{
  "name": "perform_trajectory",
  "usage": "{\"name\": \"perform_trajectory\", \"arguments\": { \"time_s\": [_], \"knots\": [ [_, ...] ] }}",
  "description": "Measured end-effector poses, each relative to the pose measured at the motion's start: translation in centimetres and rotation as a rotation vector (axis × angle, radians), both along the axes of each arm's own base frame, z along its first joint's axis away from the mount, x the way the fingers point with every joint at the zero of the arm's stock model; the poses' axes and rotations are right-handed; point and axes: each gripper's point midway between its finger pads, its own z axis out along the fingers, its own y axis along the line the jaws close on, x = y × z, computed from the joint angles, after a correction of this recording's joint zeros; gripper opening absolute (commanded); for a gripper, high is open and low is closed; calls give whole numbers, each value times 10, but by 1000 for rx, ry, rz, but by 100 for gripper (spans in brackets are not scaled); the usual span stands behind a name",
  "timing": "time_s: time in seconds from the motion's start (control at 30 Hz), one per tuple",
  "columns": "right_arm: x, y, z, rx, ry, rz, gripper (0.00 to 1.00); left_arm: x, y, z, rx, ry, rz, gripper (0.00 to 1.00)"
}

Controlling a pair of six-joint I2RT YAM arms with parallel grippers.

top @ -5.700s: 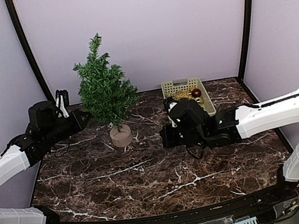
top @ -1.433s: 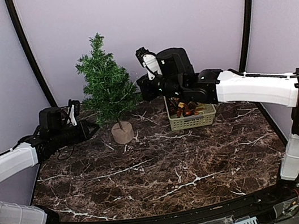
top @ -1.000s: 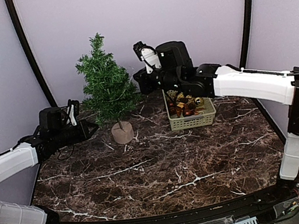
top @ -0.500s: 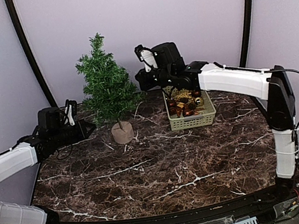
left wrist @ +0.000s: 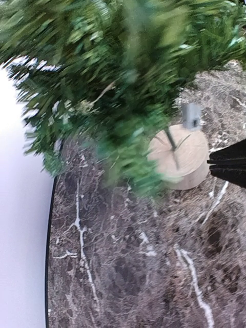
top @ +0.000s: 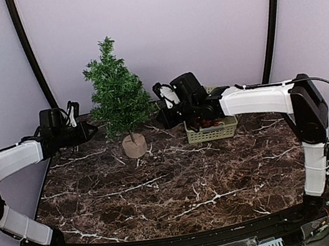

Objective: Decorate the small christmas tree
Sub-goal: Wrap the side of the string light in the gap of the branches.

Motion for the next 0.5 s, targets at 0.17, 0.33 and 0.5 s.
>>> {"name": "perform_trajectory", "arguments": {
  "time_s": [0.17,0.33,0.5],
  "knots": [
    [-35,11,0,23,30,58,0,21,6,4,4,-21,-6,31],
    [-58,28,26,94,5,103,0,17,11,20,27,-64,3,66],
    [-59,31,31,133,0,101,0,-22,6,58,5,-151,5,78]
  ]
}}
